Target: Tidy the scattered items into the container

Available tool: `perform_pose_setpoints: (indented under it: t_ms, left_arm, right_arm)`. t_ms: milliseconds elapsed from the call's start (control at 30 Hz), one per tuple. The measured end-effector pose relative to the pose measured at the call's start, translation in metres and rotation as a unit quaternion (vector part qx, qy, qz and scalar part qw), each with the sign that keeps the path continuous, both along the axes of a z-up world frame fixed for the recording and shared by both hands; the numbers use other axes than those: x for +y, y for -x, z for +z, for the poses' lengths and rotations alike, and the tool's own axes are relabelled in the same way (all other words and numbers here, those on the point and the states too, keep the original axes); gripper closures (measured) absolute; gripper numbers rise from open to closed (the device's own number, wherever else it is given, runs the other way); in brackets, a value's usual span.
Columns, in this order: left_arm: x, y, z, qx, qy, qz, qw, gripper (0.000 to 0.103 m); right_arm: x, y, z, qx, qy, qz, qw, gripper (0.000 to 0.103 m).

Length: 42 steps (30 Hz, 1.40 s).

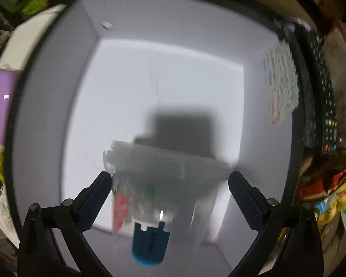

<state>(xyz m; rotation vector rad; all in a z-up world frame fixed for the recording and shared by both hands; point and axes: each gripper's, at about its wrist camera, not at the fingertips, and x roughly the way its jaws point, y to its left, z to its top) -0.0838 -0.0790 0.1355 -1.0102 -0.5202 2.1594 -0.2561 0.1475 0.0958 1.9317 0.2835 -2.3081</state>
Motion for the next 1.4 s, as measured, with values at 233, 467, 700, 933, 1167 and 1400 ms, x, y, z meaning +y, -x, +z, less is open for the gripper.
perform_pose_setpoints:
  t_ms: [233, 467, 700, 933, 1167, 1400]
  left_arm:
    - [-0.004, 0.000, 0.000, -0.003, 0.000, 0.005, 1.0000, 0.000]
    - [-0.008, 0.001, 0.002, -0.004, -0.008, 0.007, 0.9999, 0.000]
    - [-0.003, -0.003, 0.002, -0.003, -0.002, 0.000, 1.0000, 0.000]
    - [-0.008, -0.005, 0.002, -0.003, -0.003, 0.002, 1.0000, 0.000]
    - [-0.015, -0.001, 0.000, -0.007, -0.008, 0.009, 0.9999, 0.000]
    - [-0.016, 0.009, -0.009, -0.017, -0.007, 0.014, 0.9997, 0.000]
  right_arm:
    - [-0.004, -0.027, 0.037, 0.086, 0.088, -0.005, 0.992, 0.003]
    - [-0.019, -0.066, 0.027, 0.118, 0.027, 0.063, 0.991, 0.006]
    - [-0.002, -0.104, 0.004, 0.090, 0.032, 0.070, 0.993, 0.014]
    - [0.020, -0.074, 0.028, 0.070, 0.117, 0.009, 0.991, 0.006]
    - [-0.041, -0.002, 0.040, 0.061, -0.010, 0.122, 0.991, 0.002]
    - [-0.098, 0.027, 0.002, 0.001, -0.185, 0.236, 0.954, 0.002]
